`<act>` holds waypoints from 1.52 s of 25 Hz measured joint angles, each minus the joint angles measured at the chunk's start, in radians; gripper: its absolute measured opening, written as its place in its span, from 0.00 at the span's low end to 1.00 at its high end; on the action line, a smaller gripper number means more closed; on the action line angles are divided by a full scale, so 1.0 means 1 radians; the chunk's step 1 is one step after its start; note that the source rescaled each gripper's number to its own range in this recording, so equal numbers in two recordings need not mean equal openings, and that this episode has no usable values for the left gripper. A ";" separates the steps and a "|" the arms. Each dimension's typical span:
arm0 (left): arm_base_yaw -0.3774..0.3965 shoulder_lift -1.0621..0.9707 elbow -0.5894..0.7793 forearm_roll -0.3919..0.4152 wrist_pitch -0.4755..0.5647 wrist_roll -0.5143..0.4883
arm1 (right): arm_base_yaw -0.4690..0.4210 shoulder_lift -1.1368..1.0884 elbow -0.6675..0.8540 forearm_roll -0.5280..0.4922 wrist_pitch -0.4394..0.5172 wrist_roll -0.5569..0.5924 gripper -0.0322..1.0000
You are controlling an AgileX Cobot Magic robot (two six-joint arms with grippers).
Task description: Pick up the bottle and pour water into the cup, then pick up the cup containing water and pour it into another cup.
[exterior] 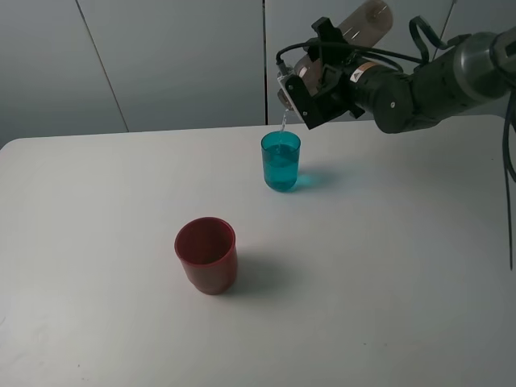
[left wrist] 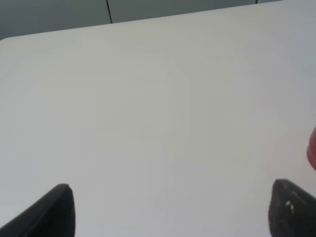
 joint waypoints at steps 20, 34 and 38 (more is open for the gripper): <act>0.000 0.000 0.000 0.000 0.000 0.000 | -0.009 0.015 0.018 -0.051 -0.034 0.000 0.03; 0.000 0.000 0.000 0.000 0.000 0.000 | -0.009 0.030 0.018 -0.007 -0.008 0.269 0.03; 0.000 0.000 0.000 0.000 0.000 0.000 | -0.009 0.015 0.018 0.003 0.083 0.513 0.03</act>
